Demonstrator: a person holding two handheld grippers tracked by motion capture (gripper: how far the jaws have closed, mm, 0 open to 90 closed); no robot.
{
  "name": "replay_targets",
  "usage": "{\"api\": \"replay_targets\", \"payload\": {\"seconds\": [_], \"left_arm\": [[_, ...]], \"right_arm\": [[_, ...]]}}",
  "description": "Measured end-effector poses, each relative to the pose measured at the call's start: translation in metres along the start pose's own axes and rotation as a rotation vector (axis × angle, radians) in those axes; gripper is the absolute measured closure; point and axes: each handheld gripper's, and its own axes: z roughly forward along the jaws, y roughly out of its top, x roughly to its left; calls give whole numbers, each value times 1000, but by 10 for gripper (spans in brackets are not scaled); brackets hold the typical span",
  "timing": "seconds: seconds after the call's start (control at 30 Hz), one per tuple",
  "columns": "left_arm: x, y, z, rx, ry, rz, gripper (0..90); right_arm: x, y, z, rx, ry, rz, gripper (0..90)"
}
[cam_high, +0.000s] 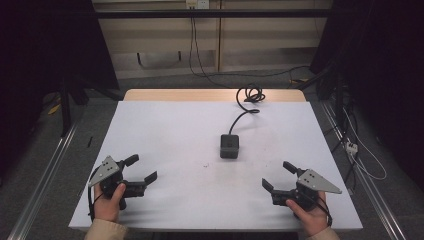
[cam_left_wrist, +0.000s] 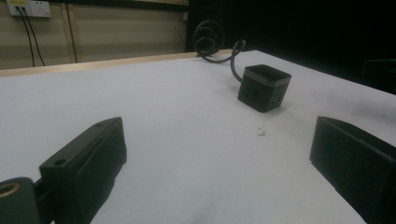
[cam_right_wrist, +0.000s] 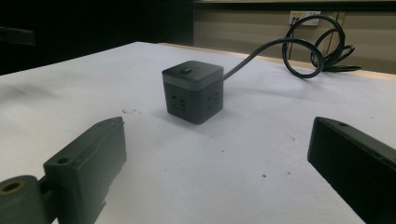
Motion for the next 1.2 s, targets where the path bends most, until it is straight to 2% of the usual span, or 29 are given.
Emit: {"api": "replay_targets", "payload": {"seconds": [0.37, 0.67, 0.9, 1.2], "left_arm": [[1, 1, 0, -11, -5, -12, 33], [2, 2, 1, -9, -4, 2, 33], [0, 2, 3, -11, -18, -5, 33], [0, 2, 4, -15, -21, -10, 33]], "right_arm": [[3, 2, 8, 9, 11, -4, 41], [1, 7, 15, 6, -4, -9, 41], [-3, 13, 25, 25, -14, -32, 43], [-4, 22, 41, 32, -24, -29, 49]]}}
